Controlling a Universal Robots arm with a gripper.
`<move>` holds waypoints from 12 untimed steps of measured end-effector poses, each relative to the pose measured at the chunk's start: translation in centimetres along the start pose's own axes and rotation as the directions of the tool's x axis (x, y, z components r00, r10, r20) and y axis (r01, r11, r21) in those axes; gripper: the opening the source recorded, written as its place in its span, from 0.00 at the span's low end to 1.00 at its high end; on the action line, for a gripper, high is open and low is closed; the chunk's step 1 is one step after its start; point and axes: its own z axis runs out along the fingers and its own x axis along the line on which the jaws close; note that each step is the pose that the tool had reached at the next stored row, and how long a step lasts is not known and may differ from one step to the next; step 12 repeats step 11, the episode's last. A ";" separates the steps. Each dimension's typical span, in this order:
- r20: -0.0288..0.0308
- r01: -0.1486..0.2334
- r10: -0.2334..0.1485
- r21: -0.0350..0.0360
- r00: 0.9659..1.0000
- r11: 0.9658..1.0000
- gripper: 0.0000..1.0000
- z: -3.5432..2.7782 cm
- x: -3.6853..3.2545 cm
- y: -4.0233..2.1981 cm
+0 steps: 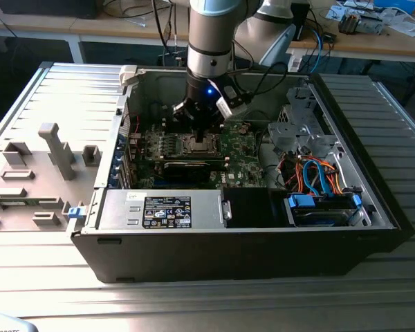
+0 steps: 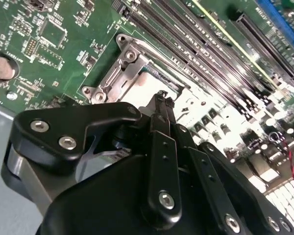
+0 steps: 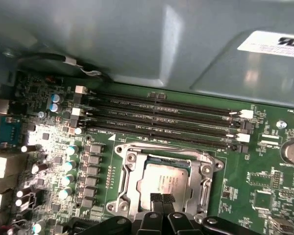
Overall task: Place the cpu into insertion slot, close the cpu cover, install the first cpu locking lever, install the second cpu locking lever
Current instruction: 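Install the second cpu locking lever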
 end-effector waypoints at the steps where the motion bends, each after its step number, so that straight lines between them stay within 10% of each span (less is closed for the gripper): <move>1: 0.000 0.000 0.000 0.000 1.000 1.000 0.11 -0.35 0.02 0.00; 12: 0.000 0.000 0.000 0.000 1.000 1.000 0.11 -1.53 0.06 0.00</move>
